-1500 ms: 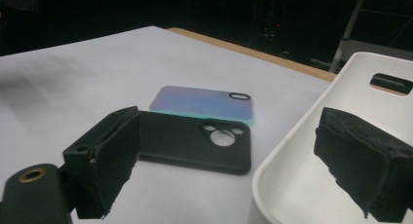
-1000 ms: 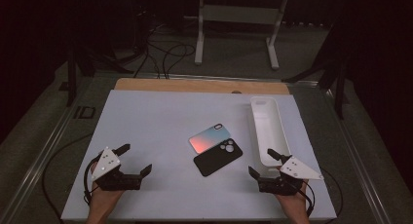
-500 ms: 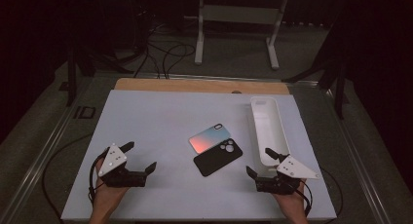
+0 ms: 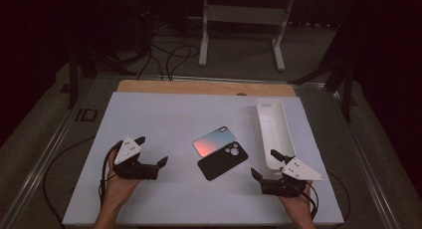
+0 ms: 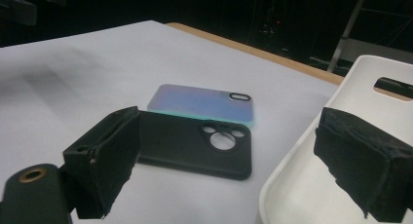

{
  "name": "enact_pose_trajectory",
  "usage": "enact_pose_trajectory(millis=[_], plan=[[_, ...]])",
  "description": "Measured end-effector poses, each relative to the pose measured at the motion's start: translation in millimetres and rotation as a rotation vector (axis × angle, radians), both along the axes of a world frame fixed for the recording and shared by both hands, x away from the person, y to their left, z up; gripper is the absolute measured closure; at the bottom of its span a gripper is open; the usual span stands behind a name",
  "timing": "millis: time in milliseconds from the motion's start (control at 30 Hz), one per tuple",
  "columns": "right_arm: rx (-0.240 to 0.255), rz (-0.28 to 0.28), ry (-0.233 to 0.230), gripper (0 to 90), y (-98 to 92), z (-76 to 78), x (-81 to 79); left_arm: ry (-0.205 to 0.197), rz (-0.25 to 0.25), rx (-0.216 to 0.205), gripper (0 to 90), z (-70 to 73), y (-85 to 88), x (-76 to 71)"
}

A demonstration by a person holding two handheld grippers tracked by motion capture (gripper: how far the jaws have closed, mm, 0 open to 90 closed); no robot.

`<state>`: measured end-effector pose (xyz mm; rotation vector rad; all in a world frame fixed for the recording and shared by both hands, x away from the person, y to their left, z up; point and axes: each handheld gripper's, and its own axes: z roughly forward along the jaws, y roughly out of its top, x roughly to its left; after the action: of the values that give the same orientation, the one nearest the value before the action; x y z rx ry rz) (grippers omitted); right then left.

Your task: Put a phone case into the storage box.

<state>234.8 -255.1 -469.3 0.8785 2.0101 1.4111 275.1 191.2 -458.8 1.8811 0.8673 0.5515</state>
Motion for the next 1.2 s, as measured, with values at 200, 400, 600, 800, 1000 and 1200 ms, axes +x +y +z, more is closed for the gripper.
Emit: enact_pose_trajectory(millis=[200, 400, 600, 800, 1000, 1200], plan=[[-0.002, -0.003, 0.0, 9.9, -0.7, 0.2, -0.2, -0.004, -0.017, 0.015, 0.0, 3.1, -11.2, 11.6], [-0.004, -0.005, 0.002, 9.9, -1.7, 0.1, -0.4, 0.024, -0.031, 0.018, 0.0, 3.3, -19.1, 23.5], [-0.003, -0.011, 0.01, 9.9, -2.3, -0.7, -0.4, 0.039, -0.04, 0.005, 0.0, 2.9, -26.1, 33.4], [-0.005, -0.006, 0.011, 9.9, -1.5, -1.1, -0.2, 0.058, -0.065, 0.012, 0.0, 3.5, -38.3, 43.7], [-0.005, -0.012, 0.011, 10.0, -2.6, -0.8, -0.3, 0.074, -0.077, 0.017, 0.0, 5.0, -47.2, 52.3], [-0.01, -0.014, 0.01, 9.9, -2.8, -1.5, 0.1, 0.089, -0.089, 0.032, 0.0, 6.5, -55.6, 60.7]])
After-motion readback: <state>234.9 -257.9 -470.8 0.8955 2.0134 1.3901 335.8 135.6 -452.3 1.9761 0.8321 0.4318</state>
